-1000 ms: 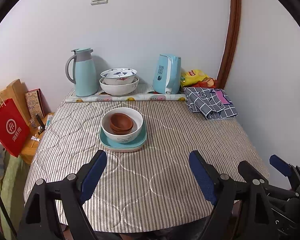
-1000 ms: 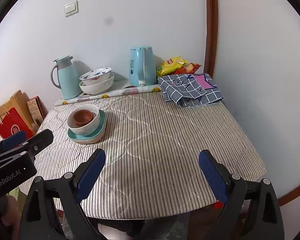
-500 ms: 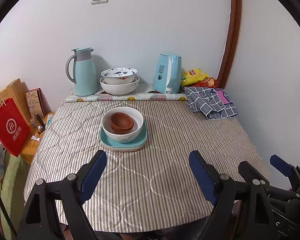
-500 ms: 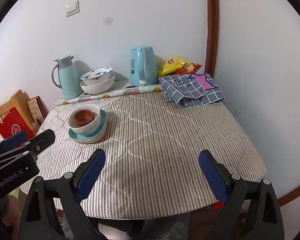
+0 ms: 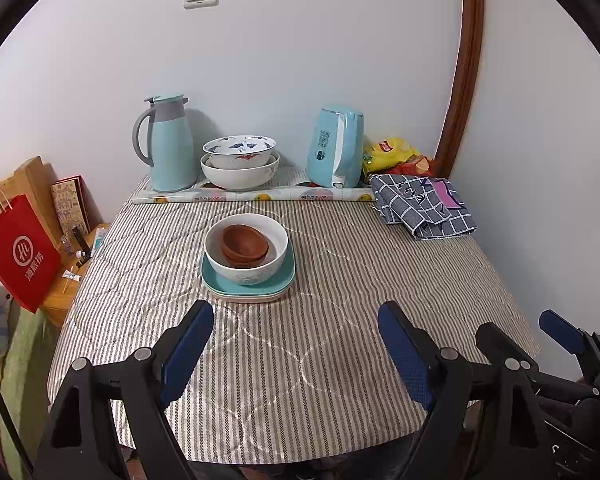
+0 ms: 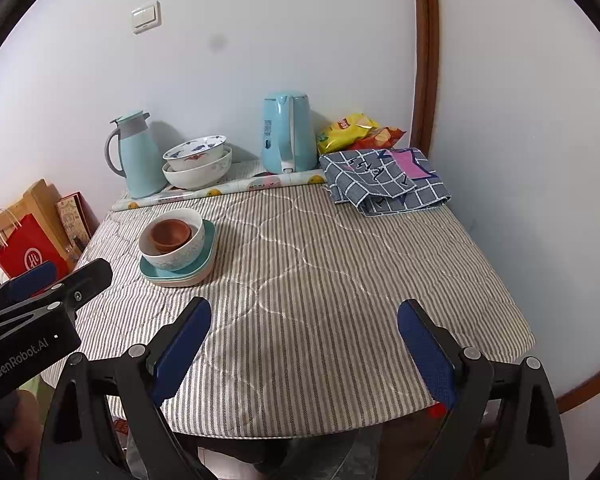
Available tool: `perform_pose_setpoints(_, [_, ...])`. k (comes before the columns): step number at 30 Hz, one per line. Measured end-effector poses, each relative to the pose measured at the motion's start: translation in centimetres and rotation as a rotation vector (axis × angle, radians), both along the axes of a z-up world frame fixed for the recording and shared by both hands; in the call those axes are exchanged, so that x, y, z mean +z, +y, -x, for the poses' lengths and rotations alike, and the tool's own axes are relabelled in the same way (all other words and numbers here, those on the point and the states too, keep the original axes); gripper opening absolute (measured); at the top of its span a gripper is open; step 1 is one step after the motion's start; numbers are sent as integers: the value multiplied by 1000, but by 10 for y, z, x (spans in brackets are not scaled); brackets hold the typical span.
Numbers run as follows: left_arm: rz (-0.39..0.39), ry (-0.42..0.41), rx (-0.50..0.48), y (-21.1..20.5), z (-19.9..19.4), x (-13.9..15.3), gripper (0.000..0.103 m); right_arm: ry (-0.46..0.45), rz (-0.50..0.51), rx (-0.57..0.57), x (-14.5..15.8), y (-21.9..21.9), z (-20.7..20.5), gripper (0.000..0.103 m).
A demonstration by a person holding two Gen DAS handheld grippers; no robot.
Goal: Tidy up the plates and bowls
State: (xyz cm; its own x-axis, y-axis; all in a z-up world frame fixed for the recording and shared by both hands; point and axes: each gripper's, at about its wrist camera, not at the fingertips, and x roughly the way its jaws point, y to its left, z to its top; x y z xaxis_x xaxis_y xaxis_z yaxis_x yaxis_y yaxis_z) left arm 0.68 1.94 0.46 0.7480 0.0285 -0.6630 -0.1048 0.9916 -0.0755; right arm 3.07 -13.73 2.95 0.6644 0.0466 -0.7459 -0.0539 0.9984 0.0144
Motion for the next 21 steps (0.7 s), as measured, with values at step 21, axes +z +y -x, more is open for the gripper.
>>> perform_pose_setpoints(21, [-3,1,4,0,1,1,83,-4,-2,0,1,3,2,93])
